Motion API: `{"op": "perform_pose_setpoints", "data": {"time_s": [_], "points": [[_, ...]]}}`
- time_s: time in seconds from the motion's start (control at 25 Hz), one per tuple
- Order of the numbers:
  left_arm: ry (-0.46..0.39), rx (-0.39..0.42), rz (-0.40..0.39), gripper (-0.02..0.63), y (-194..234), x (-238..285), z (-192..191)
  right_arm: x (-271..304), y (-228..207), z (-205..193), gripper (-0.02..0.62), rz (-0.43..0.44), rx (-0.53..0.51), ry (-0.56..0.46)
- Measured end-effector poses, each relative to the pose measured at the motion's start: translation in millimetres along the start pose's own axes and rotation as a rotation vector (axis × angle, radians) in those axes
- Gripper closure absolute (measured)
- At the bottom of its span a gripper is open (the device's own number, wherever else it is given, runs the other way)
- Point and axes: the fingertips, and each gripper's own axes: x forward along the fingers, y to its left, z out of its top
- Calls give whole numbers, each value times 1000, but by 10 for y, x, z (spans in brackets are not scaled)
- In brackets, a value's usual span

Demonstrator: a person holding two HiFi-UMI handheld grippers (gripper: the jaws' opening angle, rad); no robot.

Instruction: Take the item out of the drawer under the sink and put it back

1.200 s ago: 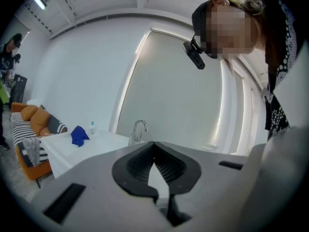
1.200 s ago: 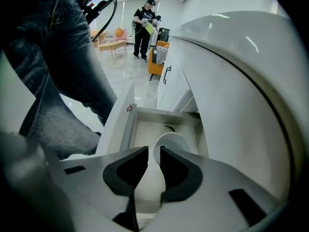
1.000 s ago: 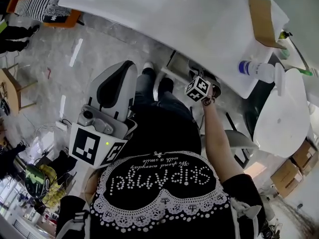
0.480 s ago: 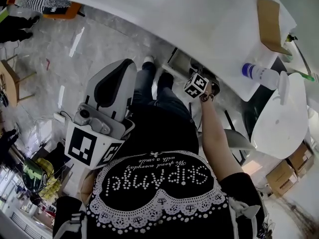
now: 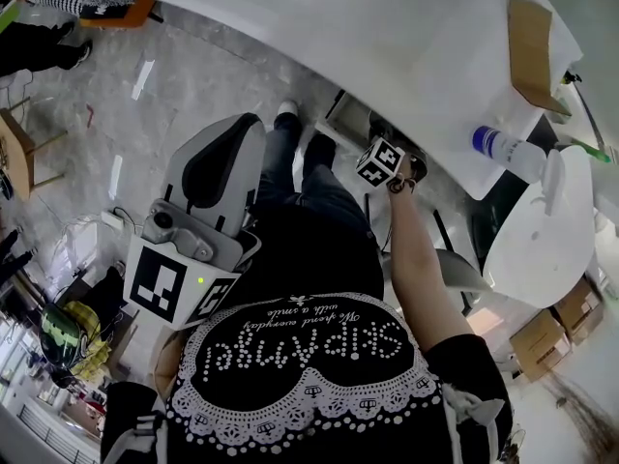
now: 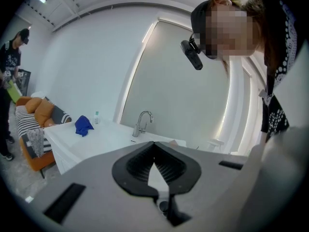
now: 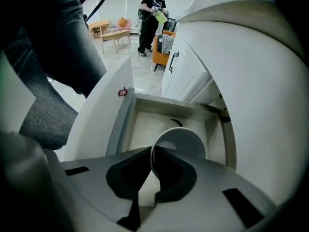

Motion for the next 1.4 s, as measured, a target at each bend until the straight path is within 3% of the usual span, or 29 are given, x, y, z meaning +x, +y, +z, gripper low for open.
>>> {"op": "perform_pose_setpoints", "data": {"time_s": [1.08, 1.4], "points": [[-112, -6, -48, 603, -126, -257, 80, -760, 83, 276, 569, -152, 30, -139], [-147, -7, -92, 603, -254, -293, 102, -1078, 174, 348, 569, -164, 95, -213]]}}
